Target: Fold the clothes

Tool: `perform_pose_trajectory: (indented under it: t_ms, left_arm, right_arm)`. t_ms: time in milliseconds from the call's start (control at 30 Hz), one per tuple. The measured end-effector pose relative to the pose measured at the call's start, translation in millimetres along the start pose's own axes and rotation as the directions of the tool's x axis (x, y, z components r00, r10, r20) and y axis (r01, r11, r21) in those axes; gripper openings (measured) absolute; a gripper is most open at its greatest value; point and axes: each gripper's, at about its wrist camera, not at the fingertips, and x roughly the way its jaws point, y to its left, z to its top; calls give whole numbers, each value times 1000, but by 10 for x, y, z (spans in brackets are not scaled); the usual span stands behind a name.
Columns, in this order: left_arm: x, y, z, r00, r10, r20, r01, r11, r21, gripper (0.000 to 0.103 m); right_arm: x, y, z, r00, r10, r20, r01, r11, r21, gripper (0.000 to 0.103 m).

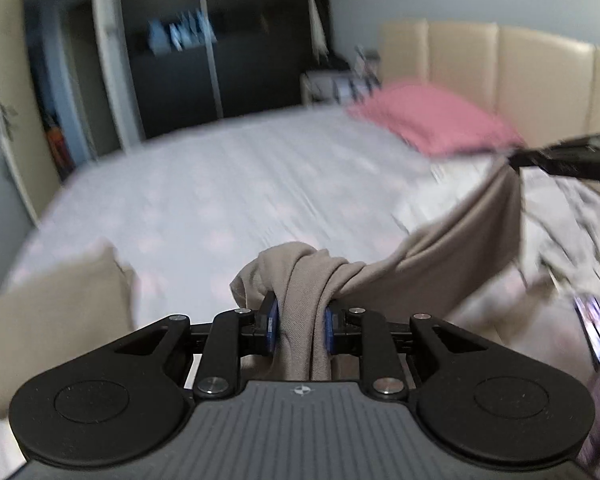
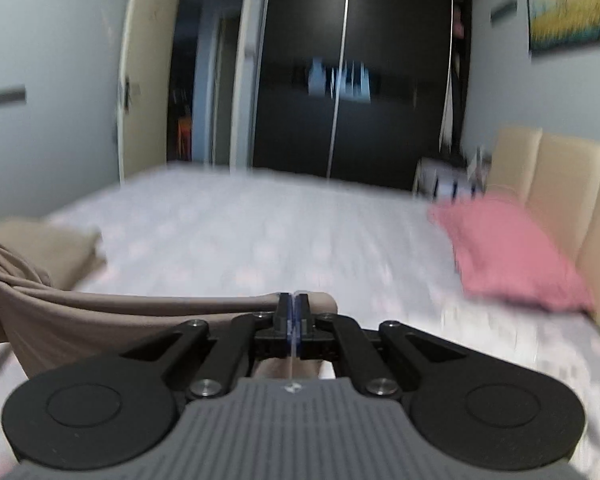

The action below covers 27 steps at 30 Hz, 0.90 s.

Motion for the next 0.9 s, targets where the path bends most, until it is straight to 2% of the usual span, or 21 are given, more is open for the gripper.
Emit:
perform_pose_trajectory:
  t_ms: [67,133,200,267,300,400,433,500,600,767,833,900]
  left_arm:
    - [149,-75,-163,996,-58,-71,59,998,22,19]
    - [278,-173,-332,982,-123,-141,129,991,34,19]
    - [396,-262,-500,959,-187,-215,201,978,48,20]
    - [507,-337,-643,934,-223,-278,247,967,55,22]
    - [551,-367,-737,916,-245,-318,279,958,64,23]
    - [565,-508,-979,879,-283,-384,349,930,115,28]
    - [573,-532,-1013,871,-292,-395,366,922,124,30]
    - [582,-546,-1053,860,-316,-401,392,911,124,42]
    - [502,-461,-1012,878,-323,-352,380,920,102,53]
    - [552,-185,-931,917,-283,-283,288,957,-25,55]
    - [650,-73,-931,925,-253,-284,237,967,-89,55]
    - [778,-16,-951,923,-244,-298,212,968,-135,55]
  right_arm:
    - [152,-35,-163,997,-7,-83,6,1000,-9,2]
    - [279,-47,-337,988,-16,-154,11,999,-31,2]
    - [368,-36,-481,977,-18,-214,8,999,-51,2]
    - [383,15,-623,966,-13,-257,-4,998,-66,2]
    - [395,47,-677,960,-8,-280,-13,997,-76,2]
    - [454,61,-840,934,15,-357,-50,995,-89,6]
    - [449,64,-889,927,15,-375,-55,994,-95,10]
    - [427,84,-958,921,-9,-388,-39,992,-117,30]
    - [385,102,-926,928,-21,-372,-29,991,-130,34]
    - [473,226,-861,934,47,-354,-94,989,-114,34]
    - [523,340,-852,932,84,-353,-136,983,-126,34]
    - [589,450,-855,924,138,-355,-188,976,-110,36]
